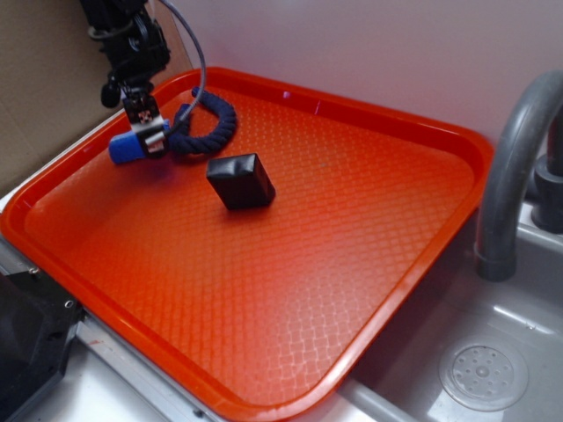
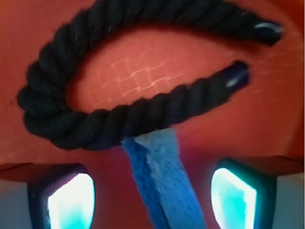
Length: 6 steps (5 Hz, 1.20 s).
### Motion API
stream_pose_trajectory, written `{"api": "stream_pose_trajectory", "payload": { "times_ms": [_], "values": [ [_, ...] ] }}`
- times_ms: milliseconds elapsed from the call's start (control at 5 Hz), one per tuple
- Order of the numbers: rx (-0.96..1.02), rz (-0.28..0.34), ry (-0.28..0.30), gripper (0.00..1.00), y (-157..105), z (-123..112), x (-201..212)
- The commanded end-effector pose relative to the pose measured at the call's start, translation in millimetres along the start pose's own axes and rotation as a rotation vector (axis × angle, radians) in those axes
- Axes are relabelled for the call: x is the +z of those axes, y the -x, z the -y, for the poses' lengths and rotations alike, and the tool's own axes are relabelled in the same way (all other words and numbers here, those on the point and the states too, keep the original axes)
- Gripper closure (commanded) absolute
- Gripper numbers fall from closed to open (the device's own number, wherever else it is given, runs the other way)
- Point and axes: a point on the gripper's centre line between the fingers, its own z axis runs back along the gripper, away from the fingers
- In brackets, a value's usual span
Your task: Grab the blue sponge.
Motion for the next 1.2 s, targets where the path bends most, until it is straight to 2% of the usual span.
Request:
{"api": "stream_pose_trajectory", "payload": {
  "times_ms": [0,200,600,800,1000],
  "values": [
    [-0.039,-0.014,-0.01,0.08,-1.0,-0.5,-16.2],
    [-0.036,-0.005,-0.007,1.0,-0.4,-0.8,-15.0],
    [-0.008,0.003,-0.083,1.0,3.5,-5.9,0.4],
    [0.101,0.003,-0.166,1.0,1.6,-0.1,27.4],
    [0.315,0.011,-0.204,1.0,-1.0,33.7,73.7]
  ]
}}
